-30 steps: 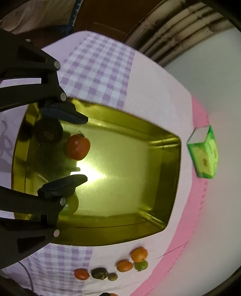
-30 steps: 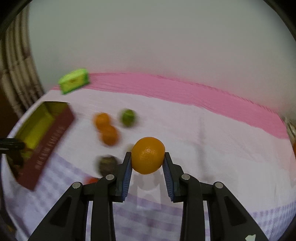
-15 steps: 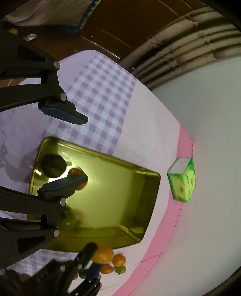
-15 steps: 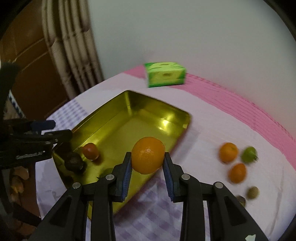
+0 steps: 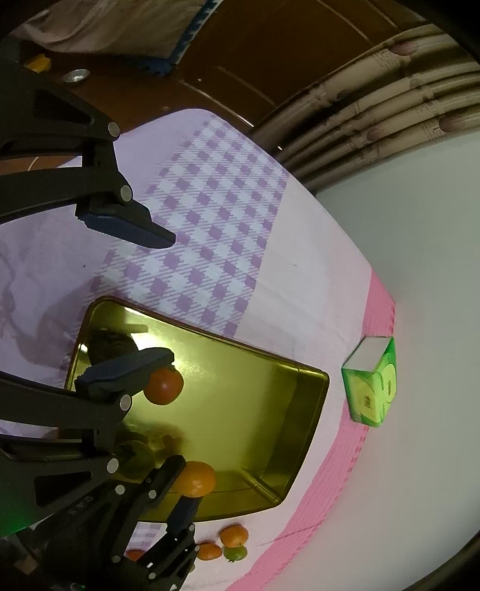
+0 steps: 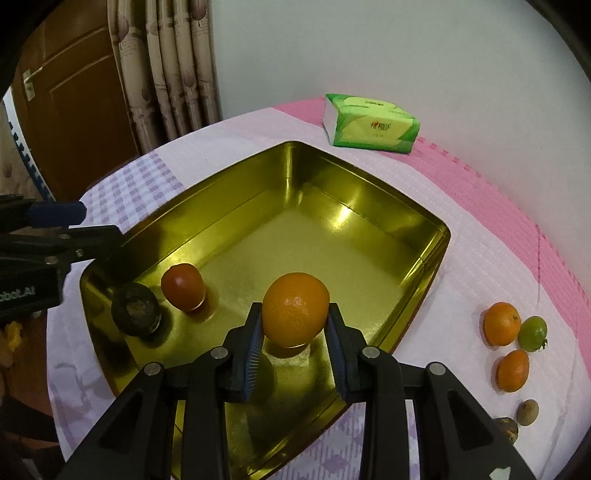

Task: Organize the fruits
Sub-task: 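Carry the large orange into the tin tray and release it with the right gripper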

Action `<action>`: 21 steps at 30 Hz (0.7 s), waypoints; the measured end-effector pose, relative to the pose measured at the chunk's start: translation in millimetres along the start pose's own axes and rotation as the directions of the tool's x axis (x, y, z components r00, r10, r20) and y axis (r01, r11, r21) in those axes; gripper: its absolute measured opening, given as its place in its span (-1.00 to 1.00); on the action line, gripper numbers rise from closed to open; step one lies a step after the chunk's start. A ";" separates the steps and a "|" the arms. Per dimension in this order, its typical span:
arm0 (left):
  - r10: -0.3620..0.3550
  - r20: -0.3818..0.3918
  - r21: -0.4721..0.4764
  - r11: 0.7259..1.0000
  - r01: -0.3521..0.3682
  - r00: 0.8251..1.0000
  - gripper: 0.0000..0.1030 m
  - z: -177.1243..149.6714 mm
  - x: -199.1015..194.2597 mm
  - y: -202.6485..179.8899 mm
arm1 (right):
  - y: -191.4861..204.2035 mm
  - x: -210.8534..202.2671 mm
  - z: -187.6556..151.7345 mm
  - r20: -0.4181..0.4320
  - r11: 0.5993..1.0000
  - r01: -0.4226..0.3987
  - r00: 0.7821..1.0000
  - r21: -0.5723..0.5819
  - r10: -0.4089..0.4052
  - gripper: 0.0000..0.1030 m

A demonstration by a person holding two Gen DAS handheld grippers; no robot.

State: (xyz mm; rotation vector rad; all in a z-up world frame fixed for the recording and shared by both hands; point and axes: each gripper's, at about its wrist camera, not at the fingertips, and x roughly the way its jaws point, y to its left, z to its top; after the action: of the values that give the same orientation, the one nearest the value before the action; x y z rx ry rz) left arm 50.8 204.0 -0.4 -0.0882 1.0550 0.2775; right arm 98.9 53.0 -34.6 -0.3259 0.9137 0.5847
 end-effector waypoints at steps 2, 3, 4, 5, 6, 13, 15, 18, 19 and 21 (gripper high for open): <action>-0.008 -0.009 -0.006 1.000 0.008 1.000 0.11 -0.2 1.0 1.0 | 0.6 1.1 -0.4 -0.002 1.000 0.001 1.000 0.001 -0.001 -0.41; -0.008 -0.013 -0.009 1.000 0.008 1.000 0.11 -0.3 1.3 1.2 | 1.6 1.0 -0.4 0.000 1.000 0.005 1.000 -0.001 -0.005 -0.41; -0.012 -0.016 -0.012 1.000 0.012 1.000 0.11 -0.2 1.4 1.4 | 1.7 0.9 -0.6 0.000 1.000 0.005 1.000 0.000 -0.005 -0.40; -0.014 -0.019 -0.014 1.000 0.014 1.000 0.11 -0.2 1.4 1.5 | 1.8 0.5 -1.0 0.000 1.000 0.001 1.000 -0.001 -0.001 -0.40; -0.011 -0.021 -0.014 1.000 0.010 1.000 0.11 -0.3 1.6 1.2 | 2.1 0.2 -1.1 0.000 1.000 0.003 1.000 -0.002 -0.003 -0.40; -0.011 -0.019 -0.018 1.000 0.011 1.000 0.27 -0.3 1.0 0.9 | 2.7 0.7 -0.5 -0.002 1.000 0.002 1.000 -0.003 -0.002 -0.37; -0.007 -0.016 -0.011 1.000 0.007 1.000 0.27 -0.6 0.3 0.0 | 4.6 1.7 -0.3 -0.002 1.000 -0.003 1.000 0.001 0.003 -0.36; -0.005 -0.005 0.008 1.000 0.005 1.000 0.30 -0.5 -2.5 -3.8 | 7.1 -0.1 -0.5 0.004 1.000 -0.010 1.000 0.011 0.010 -0.28; -0.010 -0.003 0.012 1.000 0.010 1.000 0.31 -0.4 -3.7 -4.6 | 7.4 -2.4 -0.4 0.011 1.000 -0.011 1.000 0.015 0.011 -0.24; -0.024 0.011 0.019 1.000 0.024 1.000 0.31 -0.3 -7.9 -6.5 | 7.9 -9.4 0.9 0.027 1.000 -0.011 1.000 0.018 0.010 -0.24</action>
State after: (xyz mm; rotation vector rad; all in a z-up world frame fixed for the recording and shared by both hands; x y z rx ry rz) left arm 48.6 196.3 5.9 -0.0818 1.0450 0.2460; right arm 90.3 56.6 -26.6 -0.2967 0.8951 0.5887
